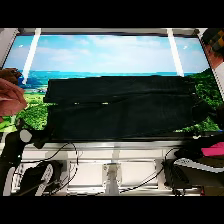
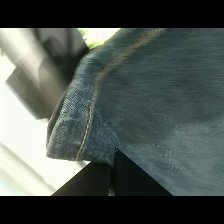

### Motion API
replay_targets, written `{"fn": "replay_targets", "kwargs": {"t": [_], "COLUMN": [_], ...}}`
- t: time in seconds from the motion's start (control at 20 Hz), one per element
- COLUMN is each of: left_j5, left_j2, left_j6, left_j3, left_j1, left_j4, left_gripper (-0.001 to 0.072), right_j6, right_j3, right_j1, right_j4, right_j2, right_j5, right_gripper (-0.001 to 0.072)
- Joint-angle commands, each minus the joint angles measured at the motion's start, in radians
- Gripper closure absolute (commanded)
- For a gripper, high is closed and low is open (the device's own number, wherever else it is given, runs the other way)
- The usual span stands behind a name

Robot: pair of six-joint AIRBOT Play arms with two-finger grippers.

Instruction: Fold the clothes and pants, and hang the long-sleeved shirts on hangers.

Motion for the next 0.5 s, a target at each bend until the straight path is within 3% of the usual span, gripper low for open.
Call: {"fn": "replay_targets", "kwargs": {"t": [0.0,0.25,0.45], "left_j5": [0.1,0.204,0.343], "left_j2": [0.061,0.068,0.064], "left_j6": [0.001,-0.004,-0.062], "left_j3": [0.089,0.166,0.18], "left_j1": [0.0,0.002,0.004], "left_j4": [0.017,0.031,0.031], "left_gripper": [0.0679,0.0681,0.0682], "right_j6": [0.062,0.061,0.113], "right_j3": [0.001,0.032,0.032], "right_j1": [0.0,0.006,0.066], "right_j4": [0.165,0.378,0.381], "right_j2": [0.001,0.025,0.096], "right_j5": [0.067,0.131,-0.003], "right_gripper": [0.0672,0.0673,0.0674]}}
